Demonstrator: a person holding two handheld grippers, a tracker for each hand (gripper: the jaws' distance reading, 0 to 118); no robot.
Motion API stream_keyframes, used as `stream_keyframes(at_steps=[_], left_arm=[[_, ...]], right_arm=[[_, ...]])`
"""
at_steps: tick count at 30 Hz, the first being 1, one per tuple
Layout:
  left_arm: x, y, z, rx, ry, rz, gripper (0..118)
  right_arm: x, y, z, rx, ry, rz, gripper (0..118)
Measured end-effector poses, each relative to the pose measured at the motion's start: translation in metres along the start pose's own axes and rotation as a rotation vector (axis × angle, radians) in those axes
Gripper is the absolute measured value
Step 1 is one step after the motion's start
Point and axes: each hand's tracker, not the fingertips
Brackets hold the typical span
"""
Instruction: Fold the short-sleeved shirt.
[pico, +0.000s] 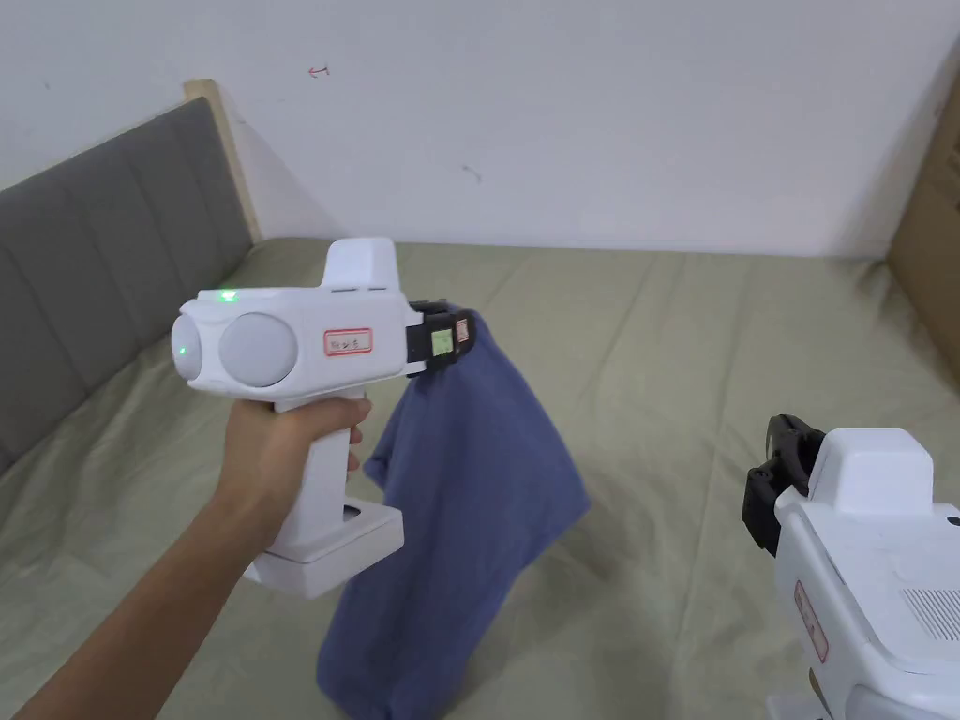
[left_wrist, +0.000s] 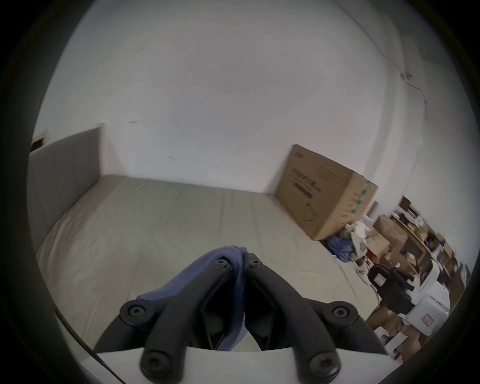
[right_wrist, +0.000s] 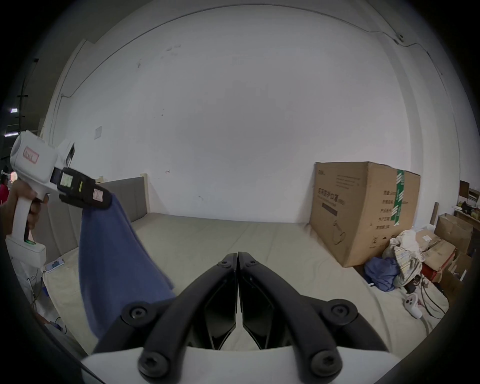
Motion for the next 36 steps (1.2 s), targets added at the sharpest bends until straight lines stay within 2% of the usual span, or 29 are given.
stream_keyframes(at_steps=[5, 10, 18, 22, 31, 34, 36], left_arm=[[0.061, 0.005, -0.038, -0.036, -0.119, -0.098, 3], [0.112, -0.019, -0.082, -0.126, -0.235, -0.155, 3], [0.146, -0.082, -0.131, -0.281, -0.337, -0.169, 3], [0.138, -0.118, -0.154, -0.391, -0.299, -0.171, 3], [0.095, -0.220, -0.196, -0.646, -0.106, -0.165, 4], [0.084, -0.244, -0.202, -0.664, -0.068, -0.148, 5], [0.079, -0.250, -0.200, -0.644, -0.065, -0.085, 18]], right_arm=[[0.035, 0.005, 0.017, 0.027, -0.081, -0.012, 0], [0.067, 0.003, 0.033, 0.031, -0.166, -0.007, 0], [0.103, -0.011, 0.045, -0.002, -0.252, -0.013, 0], [0.108, -0.019, 0.044, -0.022, -0.263, -0.022, 0], [0.100, -0.033, 0.036, -0.066, -0.238, -0.025, 0], [0.098, -0.035, 0.033, -0.078, -0.229, -0.027, 0], [0.096, -0.035, 0.033, -0.083, -0.225, -0.024, 0]])
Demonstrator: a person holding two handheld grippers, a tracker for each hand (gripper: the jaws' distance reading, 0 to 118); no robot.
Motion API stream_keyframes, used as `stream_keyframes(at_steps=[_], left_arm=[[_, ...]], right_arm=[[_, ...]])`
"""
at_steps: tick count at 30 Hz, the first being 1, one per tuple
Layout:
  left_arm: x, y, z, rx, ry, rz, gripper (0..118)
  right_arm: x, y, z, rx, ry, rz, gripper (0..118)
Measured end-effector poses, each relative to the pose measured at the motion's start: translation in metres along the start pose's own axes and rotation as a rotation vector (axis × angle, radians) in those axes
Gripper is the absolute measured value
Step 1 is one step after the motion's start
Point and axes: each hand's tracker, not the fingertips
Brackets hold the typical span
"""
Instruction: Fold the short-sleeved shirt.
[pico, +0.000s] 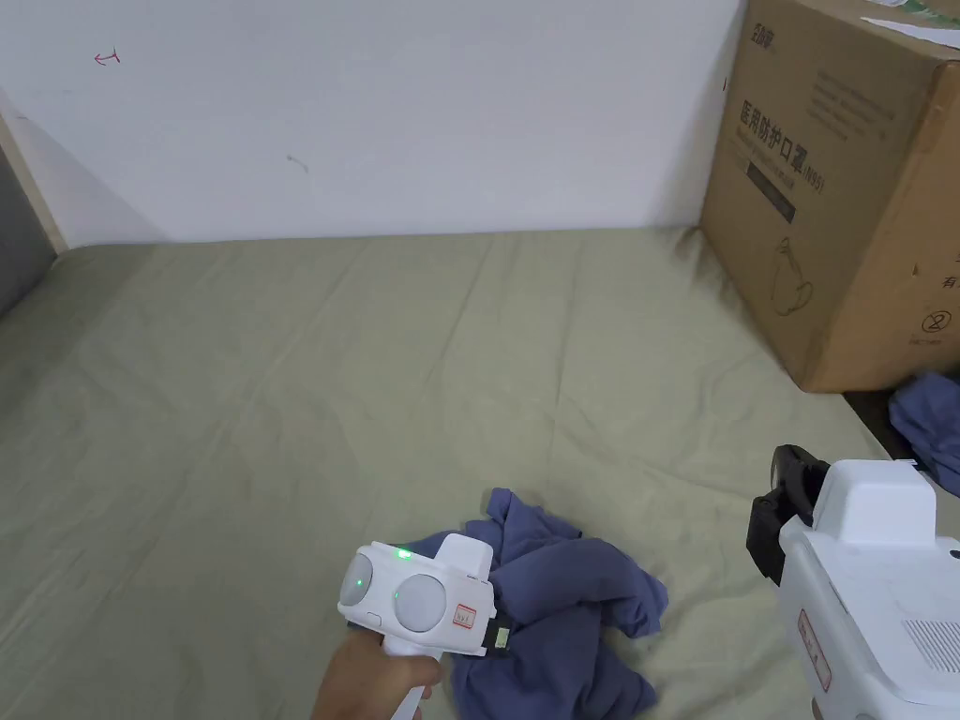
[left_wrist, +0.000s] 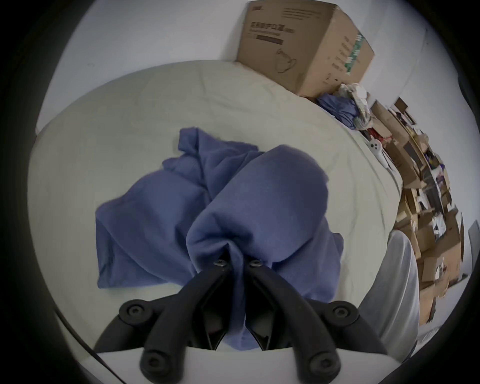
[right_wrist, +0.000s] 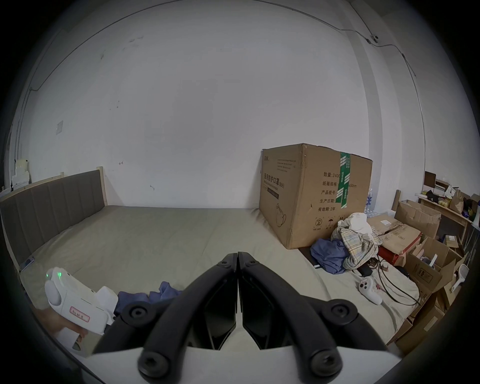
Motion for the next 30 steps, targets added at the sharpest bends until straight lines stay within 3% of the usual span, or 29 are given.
stream_keyframes(at_steps=[1, 3, 5, 7, 8, 17, 24, 25, 27, 30], left_arm=[[-0.002, 0.000, 0.004, 0.030, -0.021, 0.039, 25], [-0.001, 0.001, 0.015, 0.059, -0.008, 0.056, 54], [0.002, 0.003, 0.027, 0.103, 0.041, 0.046, 66], [0.006, 0.007, 0.044, 0.155, 0.068, 0.038, 95], [0.007, 0.008, 0.054, 0.190, 0.068, 0.038, 104], [0.010, 0.024, 0.165, 0.608, 0.123, 0.104, 104], [0.002, 0.011, 0.209, 0.848, 0.358, 0.039, 100], [-0.001, 0.007, 0.213, 0.869, 0.387, 0.038, 96], [-0.006, 0.000, 0.220, 0.901, 0.404, 0.041, 76], [-0.012, -0.011, 0.226, 0.924, 0.446, 0.034, 31]], right_arm=[[-0.001, 0.000, 0.001, 0.000, 0.001, 0.002, 0], [-0.003, 0.002, 0.002, 0.003, 0.003, 0.008, 0], [-0.004, 0.005, 0.004, 0.010, 0.003, 0.012, 0], [-0.005, 0.008, 0.006, 0.016, 0.004, 0.012, 0], [-0.006, 0.010, 0.007, 0.021, 0.005, 0.011, 0], [-0.012, 0.024, 0.015, 0.063, 0.014, 0.013, 0], [-0.016, 0.029, 0.018, 0.086, 0.019, 0.013, 0], [-0.017, 0.029, 0.018, 0.088, 0.018, 0.015, 0], [-0.018, 0.029, 0.018, 0.090, 0.020, 0.016, 0], [-0.019, 0.029, 0.017, 0.091, 0.022, 0.019, 0]])
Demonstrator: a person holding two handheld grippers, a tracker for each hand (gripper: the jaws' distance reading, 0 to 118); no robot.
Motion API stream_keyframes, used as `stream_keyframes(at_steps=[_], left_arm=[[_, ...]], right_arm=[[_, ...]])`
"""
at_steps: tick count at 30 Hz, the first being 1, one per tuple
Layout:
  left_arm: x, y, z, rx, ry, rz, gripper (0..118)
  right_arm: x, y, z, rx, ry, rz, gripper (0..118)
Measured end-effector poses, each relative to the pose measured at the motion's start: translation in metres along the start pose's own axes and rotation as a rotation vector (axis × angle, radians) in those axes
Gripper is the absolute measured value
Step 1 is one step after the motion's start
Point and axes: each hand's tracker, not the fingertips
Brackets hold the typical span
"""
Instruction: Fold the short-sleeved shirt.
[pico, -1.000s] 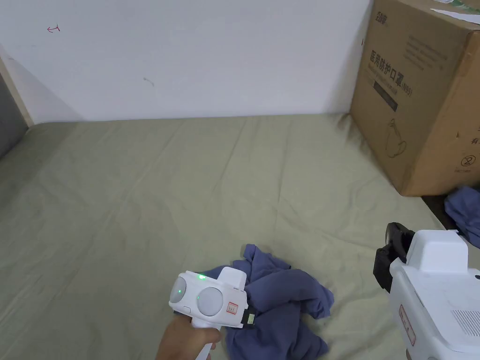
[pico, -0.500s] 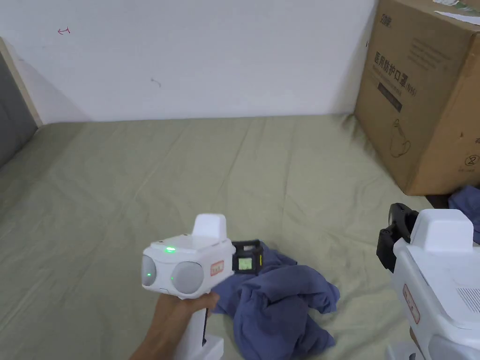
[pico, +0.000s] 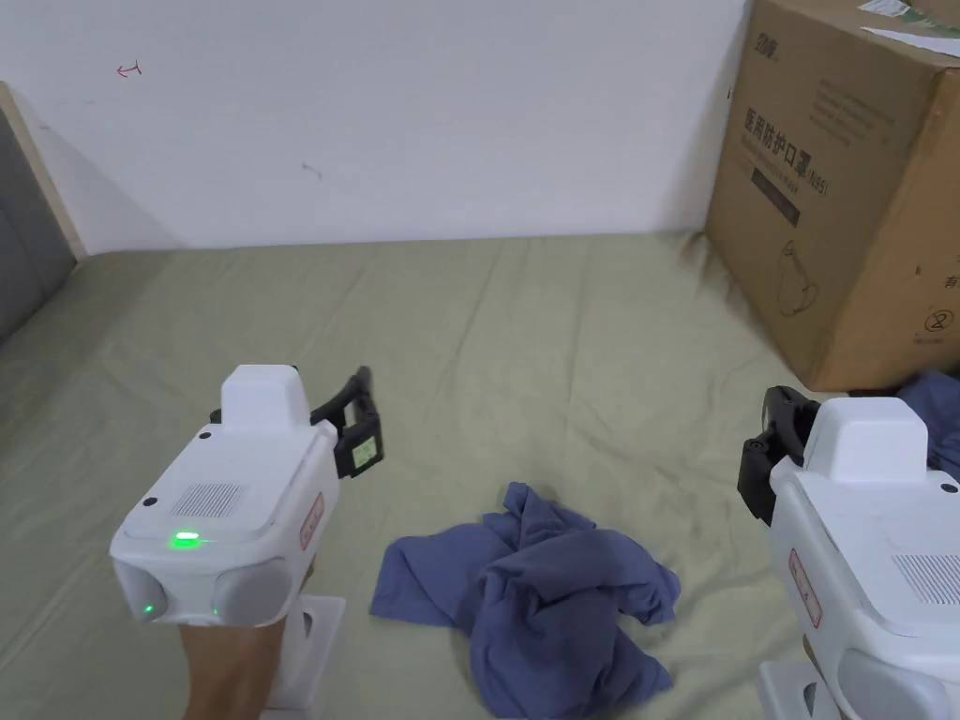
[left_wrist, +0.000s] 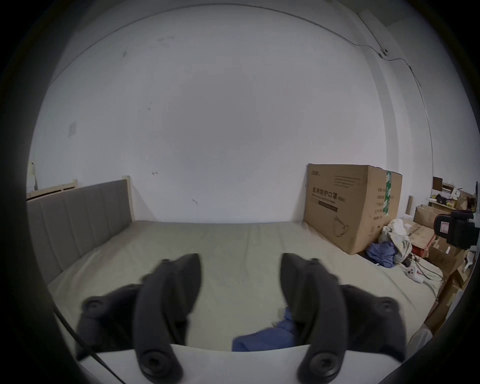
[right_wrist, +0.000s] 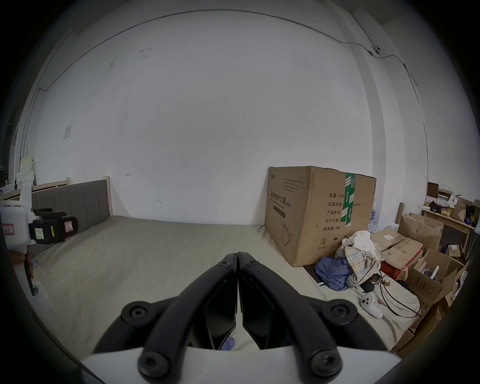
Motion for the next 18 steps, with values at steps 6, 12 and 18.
stream_keyframes(at_steps=[6, 12, 18], left_arm=[[-0.018, -0.006, 0.003, -0.021, 0.006, -0.004, 0], [-0.024, -0.014, -0.012, -0.126, 0.002, 0.026, 0], [-0.028, -0.053, -0.068, -0.405, -0.051, 0.067, 0]], right_arm=[[-0.003, -0.001, -0.002, 0.000, 0.006, 0.000, 0], [-0.005, -0.003, -0.009, -0.010, 0.010, 0.001, 0], [-0.003, -0.009, -0.018, -0.033, 0.010, 0.003, 0]])
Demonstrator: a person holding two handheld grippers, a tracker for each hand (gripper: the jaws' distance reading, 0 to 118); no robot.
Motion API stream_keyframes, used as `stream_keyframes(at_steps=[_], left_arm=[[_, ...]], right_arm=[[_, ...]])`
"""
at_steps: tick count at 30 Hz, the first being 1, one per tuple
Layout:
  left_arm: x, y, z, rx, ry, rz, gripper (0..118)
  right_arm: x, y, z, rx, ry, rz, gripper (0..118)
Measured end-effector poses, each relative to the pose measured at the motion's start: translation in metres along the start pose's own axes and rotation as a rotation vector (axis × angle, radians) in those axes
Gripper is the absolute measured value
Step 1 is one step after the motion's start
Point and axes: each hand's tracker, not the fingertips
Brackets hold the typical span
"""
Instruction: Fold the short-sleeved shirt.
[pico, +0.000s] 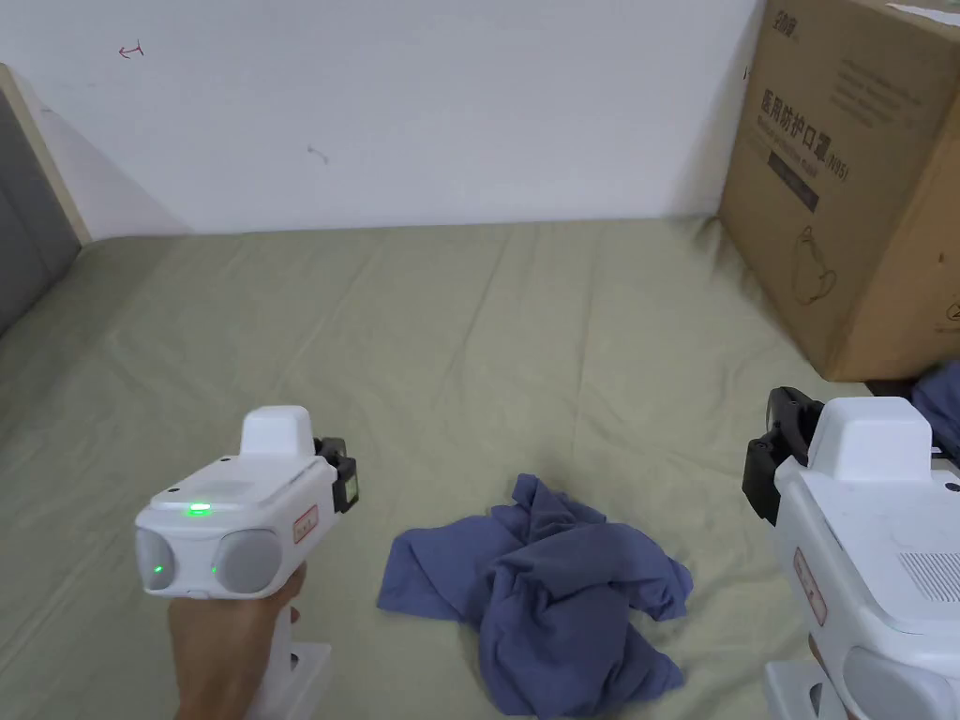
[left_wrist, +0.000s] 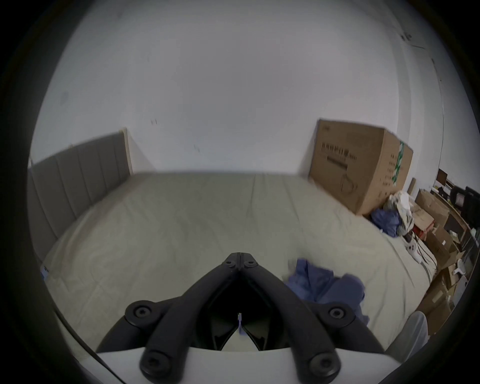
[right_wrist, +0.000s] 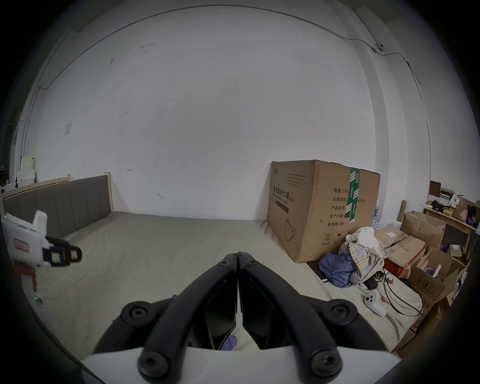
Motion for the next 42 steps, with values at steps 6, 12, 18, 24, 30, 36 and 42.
stream_keyframes(at_steps=[6, 12, 18, 24, 30, 36, 42], left_arm=[[-0.004, -0.030, -0.083, -0.292, -0.044, 0.031, 0], [0.001, -0.063, -0.134, -0.495, -0.043, 0.039, 24], [0.011, -0.086, -0.157, -0.598, 0.005, 0.043, 97], [0.024, -0.094, -0.150, -0.561, 0.026, -0.079, 60], [0.031, -0.092, -0.135, -0.511, -0.032, -0.110, 2], [0.025, -0.071, -0.095, -0.385, -0.088, -0.044, 2], [0.025, -0.065, -0.074, -0.341, -0.126, -0.010, 2]], right_arm=[[0.004, -0.010, -0.012, -0.034, -0.009, 0.003, 0], [0.011, -0.023, -0.025, -0.077, -0.025, 0.005, 0], [0.014, -0.036, -0.036, -0.122, -0.034, -0.001, 0], [0.016, -0.048, -0.043, -0.163, -0.035, -0.013, 0], [0.017, -0.068, -0.073, -0.263, -0.007, -0.069, 0], [0.010, -0.115, -0.138, -0.509, 0.080, -0.073, 34], [0.003, -0.168, -0.187, -0.743, 0.137, -0.115, 89]])
